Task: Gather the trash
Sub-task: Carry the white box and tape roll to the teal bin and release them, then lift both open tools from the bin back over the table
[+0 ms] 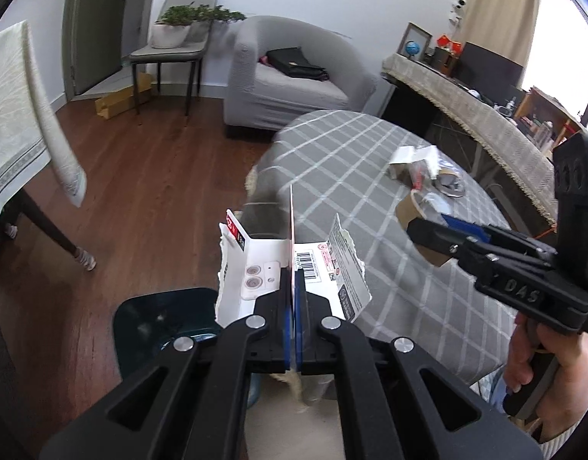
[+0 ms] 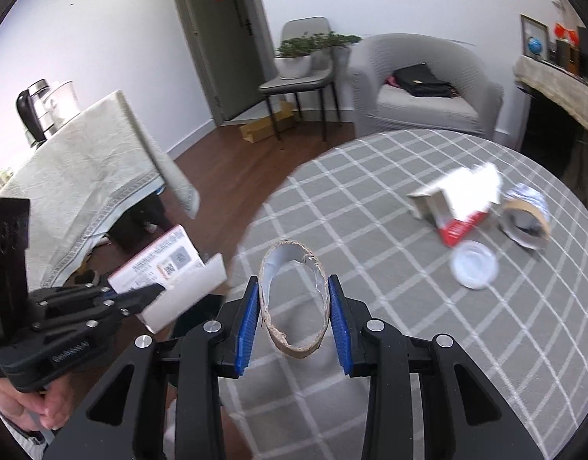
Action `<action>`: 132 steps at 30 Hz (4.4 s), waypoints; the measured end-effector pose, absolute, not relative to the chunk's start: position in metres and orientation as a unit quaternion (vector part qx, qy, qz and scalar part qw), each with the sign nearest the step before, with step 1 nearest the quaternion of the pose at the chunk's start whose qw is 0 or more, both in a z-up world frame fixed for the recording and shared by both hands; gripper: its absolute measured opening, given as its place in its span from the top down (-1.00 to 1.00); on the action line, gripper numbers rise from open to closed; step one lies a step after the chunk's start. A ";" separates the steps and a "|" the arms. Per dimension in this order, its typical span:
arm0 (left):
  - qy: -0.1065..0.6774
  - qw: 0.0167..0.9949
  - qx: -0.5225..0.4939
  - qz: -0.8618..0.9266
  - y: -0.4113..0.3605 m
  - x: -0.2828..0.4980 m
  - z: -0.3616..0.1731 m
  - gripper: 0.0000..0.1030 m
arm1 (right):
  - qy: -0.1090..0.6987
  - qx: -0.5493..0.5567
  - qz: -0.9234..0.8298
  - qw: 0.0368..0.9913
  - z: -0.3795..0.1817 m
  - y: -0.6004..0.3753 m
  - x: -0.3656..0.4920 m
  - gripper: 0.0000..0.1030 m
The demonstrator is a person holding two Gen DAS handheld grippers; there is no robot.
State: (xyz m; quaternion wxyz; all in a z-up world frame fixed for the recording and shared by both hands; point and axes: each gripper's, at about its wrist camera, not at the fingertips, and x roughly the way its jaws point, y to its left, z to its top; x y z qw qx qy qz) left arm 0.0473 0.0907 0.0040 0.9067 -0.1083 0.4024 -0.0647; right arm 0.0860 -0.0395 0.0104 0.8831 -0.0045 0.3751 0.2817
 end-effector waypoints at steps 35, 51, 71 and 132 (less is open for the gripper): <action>0.578 0.802 -0.149 0.013 0.216 0.030 -0.142 0.83 | 0.474 -0.083 0.349 0.804 -0.059 0.120 0.087 0.32; 0.521 0.843 -0.131 0.008 0.231 0.015 -0.110 -0.14 | 0.521 -0.118 0.337 0.775 -0.109 0.156 0.092 0.32; 0.422 0.890 -0.173 0.020 0.256 -0.003 -0.042 0.42 | 0.595 -0.155 0.337 0.713 -0.178 0.180 0.080 0.32; 0.328 0.931 -0.125 -0.096 0.066 0.110 0.048 -0.30 | 0.396 -0.038 0.255 0.881 0.011 -0.087 0.146 0.29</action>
